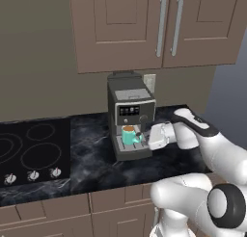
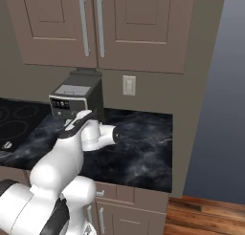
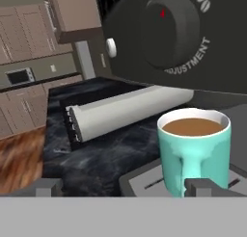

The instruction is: Pick up the brewed coffee from the coffee machine and place it next to the breakfast plate on the dining counter.

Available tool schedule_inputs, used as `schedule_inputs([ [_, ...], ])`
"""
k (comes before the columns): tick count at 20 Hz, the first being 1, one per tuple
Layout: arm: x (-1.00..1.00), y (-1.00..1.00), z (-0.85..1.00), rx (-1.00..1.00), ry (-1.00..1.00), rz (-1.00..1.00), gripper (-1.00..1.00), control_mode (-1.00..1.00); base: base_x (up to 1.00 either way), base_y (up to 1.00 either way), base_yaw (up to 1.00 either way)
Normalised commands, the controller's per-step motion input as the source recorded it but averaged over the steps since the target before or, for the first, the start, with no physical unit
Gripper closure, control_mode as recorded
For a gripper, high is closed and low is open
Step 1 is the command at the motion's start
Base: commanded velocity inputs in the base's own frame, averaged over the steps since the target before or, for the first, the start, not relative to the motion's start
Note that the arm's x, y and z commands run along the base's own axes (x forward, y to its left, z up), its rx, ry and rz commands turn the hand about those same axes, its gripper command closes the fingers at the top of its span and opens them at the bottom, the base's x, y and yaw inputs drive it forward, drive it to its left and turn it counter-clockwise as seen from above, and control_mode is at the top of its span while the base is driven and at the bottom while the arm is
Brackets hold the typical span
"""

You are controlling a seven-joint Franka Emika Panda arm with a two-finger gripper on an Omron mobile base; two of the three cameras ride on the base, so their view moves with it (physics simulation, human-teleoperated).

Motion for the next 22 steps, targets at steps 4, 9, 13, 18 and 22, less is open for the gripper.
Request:
schedule_inputs([
  [4, 0.21, 0.00, -0.13, 0.00, 0.00, 0.00, -1.00, -1.00, 0.00, 0.00, 0.00],
  [9, 0.24, 0.00, -0.15, 0.00, 0.00, 0.00, -1.00, -1.00, 0.00, 0.00, 0.00],
  [13, 0.28, 0.00, -0.10, 0.00, 0.00, 0.00, -1.00, -1.00, 0.00, 0.00, 0.00],
  [18, 0.28, 0.00, -0.06, 0.00, 0.00, 0.00, -1.00, -1.00, 0.00, 0.00, 0.00],
  [22, 0.27, 0.00, -0.14, 0.00, 0.00, 0.00, -1.00, -1.00, 0.00, 0.00, 0.00],
])
